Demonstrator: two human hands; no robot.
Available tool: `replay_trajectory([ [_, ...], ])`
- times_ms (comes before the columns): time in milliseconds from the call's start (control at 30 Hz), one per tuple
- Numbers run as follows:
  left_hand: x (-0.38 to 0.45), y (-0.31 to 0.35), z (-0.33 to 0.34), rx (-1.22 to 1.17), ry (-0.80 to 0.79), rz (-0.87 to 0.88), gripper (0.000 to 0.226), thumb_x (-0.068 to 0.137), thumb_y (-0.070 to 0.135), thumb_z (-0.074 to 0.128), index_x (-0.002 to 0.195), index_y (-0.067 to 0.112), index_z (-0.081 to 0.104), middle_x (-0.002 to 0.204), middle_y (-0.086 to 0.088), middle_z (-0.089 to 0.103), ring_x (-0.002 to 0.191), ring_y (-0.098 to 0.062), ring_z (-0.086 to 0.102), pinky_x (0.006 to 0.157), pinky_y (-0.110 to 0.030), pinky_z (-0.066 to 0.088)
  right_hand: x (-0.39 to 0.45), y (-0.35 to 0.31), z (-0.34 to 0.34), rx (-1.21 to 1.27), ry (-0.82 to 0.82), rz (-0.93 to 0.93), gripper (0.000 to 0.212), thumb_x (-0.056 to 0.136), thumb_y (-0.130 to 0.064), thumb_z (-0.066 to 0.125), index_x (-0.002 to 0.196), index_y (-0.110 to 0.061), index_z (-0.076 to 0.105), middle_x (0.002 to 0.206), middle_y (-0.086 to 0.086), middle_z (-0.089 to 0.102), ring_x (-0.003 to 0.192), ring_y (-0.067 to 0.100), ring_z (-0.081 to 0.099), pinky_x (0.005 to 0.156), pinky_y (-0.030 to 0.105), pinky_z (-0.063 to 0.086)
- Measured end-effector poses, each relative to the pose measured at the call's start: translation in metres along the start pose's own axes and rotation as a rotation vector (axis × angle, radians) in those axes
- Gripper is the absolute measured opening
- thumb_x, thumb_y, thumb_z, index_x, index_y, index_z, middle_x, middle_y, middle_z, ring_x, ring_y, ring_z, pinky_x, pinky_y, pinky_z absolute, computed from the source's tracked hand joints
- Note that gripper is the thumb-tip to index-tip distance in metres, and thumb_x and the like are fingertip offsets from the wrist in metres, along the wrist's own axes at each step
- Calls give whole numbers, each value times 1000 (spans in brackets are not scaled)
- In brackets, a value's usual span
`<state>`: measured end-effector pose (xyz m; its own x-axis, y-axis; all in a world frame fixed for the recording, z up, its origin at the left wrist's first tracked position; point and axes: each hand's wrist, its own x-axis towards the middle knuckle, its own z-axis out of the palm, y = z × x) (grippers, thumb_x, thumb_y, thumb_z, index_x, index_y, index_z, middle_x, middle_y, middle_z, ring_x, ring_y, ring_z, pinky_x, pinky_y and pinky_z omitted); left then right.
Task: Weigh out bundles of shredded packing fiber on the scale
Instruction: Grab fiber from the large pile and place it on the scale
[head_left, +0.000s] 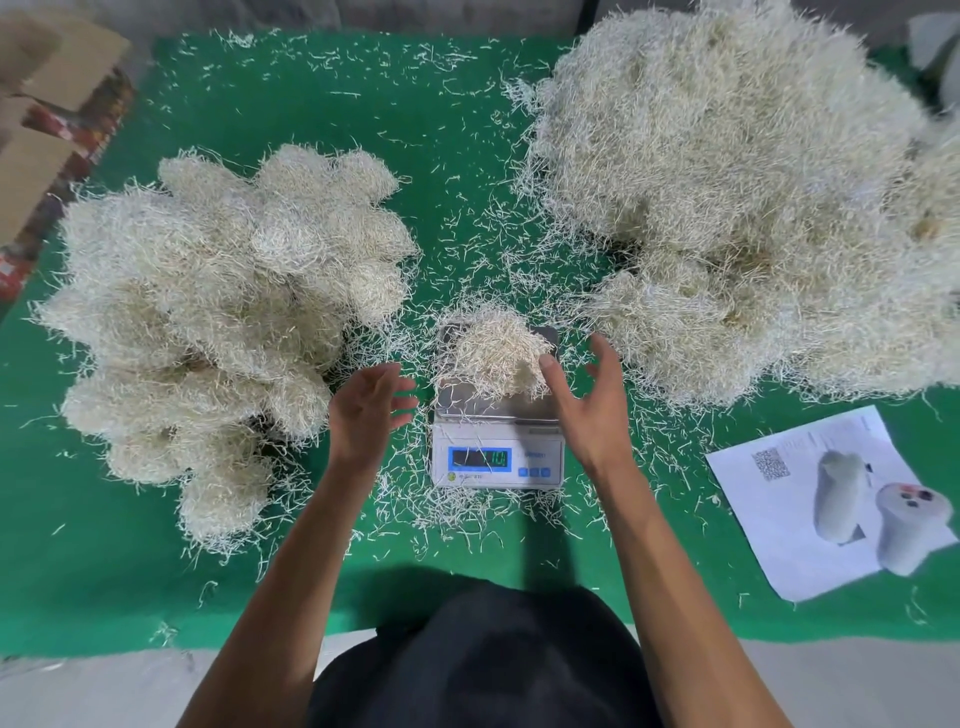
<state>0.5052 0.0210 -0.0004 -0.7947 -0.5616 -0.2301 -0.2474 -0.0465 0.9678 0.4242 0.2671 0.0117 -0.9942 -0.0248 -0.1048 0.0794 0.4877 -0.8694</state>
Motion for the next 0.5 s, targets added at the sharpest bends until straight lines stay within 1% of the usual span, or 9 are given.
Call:
replay_trajectory([
  [167, -1, 2, 0, -46, -2, -18, 22, 99, 29, 62, 107, 9, 68, 93, -7, 75, 78, -17, 73, 70, -36, 63, 1, 2, 0, 30, -12, 17, 101, 85, -83, 57, 162, -29, 20, 168, -4, 26, 147, 20, 40, 117, 55, 39],
  [233, 0, 3, 1, -54, -4, -27, 18, 98, 30, 64, 107, 15, 67, 97, -9, 74, 85, -20, 73, 69, -36, 63, 4, 2, 1, 30, -30, 26, 103, 83, -84, 57, 162, -29, 21, 168, -4, 28, 147, 20, 40, 117, 55, 39],
  [267, 2, 4, 2, -44, -24, -37, 20, 97, 32, 65, 111, 18, 65, 103, -10, 71, 91, -23, 72, 68, -34, 63, 7, 1, 2, 27, -48, 27, 103, 82, -84, 57, 162, -29, 22, 167, -4, 29, 146, 20, 42, 116, 54, 40],
  [300, 6, 6, 6, -26, -63, -58, 27, 96, 35, 65, 119, 21, 60, 111, -10, 66, 97, -24, 69, 69, -35, 62, 11, 0, 5, 26, -70, 23, 101, 82, -83, 58, 160, -29, 25, 165, -5, 33, 143, 20, 45, 114, 52, 42],
  [367, 14, 14, 23, -4, -154, -136, 47, 94, 40, 65, 136, 32, 47, 129, -6, 52, 107, -25, 62, 71, -44, 63, 19, -5, 14, 12, -118, 11, 91, 85, -79, 58, 156, -27, 33, 159, -4, 42, 134, 19, 52, 109, 47, 47],
  [433, 17, 25, 45, -51, -230, -203, 63, 92, 48, 66, 146, 44, 32, 140, 0, 42, 115, -29, 58, 74, -50, 62, 29, -12, 27, 17, -154, 24, 77, 96, -70, 51, 152, -20, 40, 147, 4, 55, 126, 22, 59, 107, 49, 51],
  [467, 19, 29, 57, -65, -266, -226, 71, 91, 53, 65, 149, 48, 25, 146, 2, 38, 120, -29, 55, 76, -50, 62, 33, -14, 35, 39, -156, 28, 67, 101, -64, 45, 147, -15, 46, 134, 7, 63, 116, 22, 65, 104, 51, 54],
  [500, 19, 32, 70, -42, -307, -237, 78, 88, 61, 64, 151, 50, 19, 153, 4, 33, 126, -28, 51, 80, -51, 61, 35, -19, 42, 83, -162, 22, 58, 105, -58, 40, 137, -12, 54, 116, 6, 68, 101, 18, 68, 97, 50, 58],
])
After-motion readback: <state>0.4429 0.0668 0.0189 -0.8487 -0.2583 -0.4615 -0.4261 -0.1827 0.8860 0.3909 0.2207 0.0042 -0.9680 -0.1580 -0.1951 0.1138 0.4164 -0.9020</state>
